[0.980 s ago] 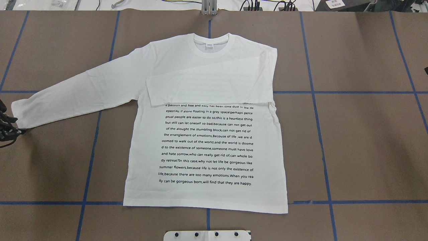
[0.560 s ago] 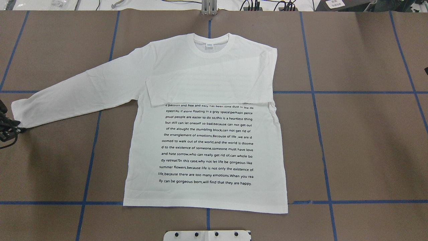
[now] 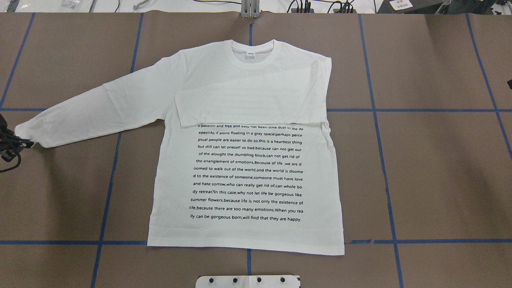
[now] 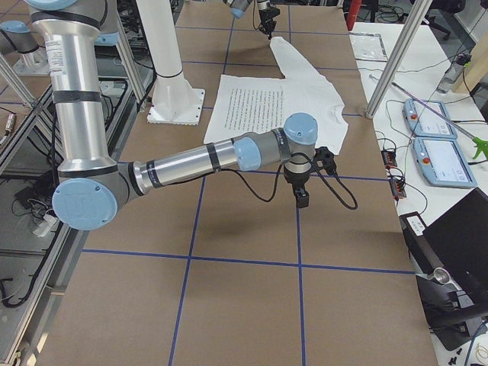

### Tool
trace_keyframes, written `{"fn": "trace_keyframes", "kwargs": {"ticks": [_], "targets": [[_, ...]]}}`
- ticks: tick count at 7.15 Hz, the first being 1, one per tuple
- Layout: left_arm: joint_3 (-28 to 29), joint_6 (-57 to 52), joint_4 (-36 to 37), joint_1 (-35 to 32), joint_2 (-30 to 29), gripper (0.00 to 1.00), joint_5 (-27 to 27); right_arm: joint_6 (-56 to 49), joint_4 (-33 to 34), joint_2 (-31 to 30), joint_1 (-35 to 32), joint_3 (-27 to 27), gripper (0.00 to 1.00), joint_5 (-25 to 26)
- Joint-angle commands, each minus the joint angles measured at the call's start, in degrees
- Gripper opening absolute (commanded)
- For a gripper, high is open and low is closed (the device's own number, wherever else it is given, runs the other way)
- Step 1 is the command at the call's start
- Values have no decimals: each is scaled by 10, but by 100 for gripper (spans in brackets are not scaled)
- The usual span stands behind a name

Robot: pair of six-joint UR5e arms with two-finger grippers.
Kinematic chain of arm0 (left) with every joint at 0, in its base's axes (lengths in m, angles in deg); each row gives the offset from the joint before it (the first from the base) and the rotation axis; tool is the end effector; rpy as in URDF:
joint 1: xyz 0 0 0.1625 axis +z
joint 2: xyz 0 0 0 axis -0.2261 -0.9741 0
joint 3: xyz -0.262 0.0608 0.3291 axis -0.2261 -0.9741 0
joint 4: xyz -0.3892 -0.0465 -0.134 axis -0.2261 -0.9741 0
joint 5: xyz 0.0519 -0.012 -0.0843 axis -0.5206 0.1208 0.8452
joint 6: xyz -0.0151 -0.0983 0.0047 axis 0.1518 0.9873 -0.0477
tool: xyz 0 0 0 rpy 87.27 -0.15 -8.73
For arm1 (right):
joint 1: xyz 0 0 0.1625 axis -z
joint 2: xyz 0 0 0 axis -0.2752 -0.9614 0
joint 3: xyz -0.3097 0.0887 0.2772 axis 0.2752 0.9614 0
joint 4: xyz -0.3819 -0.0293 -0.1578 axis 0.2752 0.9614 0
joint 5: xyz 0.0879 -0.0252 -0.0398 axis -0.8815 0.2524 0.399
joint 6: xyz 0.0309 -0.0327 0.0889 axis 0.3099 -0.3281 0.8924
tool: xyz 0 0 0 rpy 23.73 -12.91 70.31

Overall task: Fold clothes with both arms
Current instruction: 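Grasp the other sleeve cuff with the left gripper and lift it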

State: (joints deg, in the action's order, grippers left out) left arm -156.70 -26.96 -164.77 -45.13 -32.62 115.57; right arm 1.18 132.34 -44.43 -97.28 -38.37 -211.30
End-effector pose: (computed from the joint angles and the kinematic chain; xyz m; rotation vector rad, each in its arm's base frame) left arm 0.1751 -0.4389 0.6318 0.6909 0.7653 0.6668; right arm -0.0170 -0.5301 0.5034 0.2198 -0.7995 -0.2168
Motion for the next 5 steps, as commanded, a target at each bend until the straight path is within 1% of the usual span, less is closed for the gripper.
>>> {"fn": "trace_keyframes", "kwargs": {"ticks": [1,2,3,5], "targets": [[-39,9,9,-73,-43,0,16,5,1,1,0,1,100,-1],[-48,15,16,-102,-82,0,19,6,1,1,0,-1,100,-3],[-57,76,74,-109,-148,0,28,6,1,0,0,0,100,-3],[-65,152,212,-105,-296,0,24,6,1,-1,0,2,100,-5]]}}
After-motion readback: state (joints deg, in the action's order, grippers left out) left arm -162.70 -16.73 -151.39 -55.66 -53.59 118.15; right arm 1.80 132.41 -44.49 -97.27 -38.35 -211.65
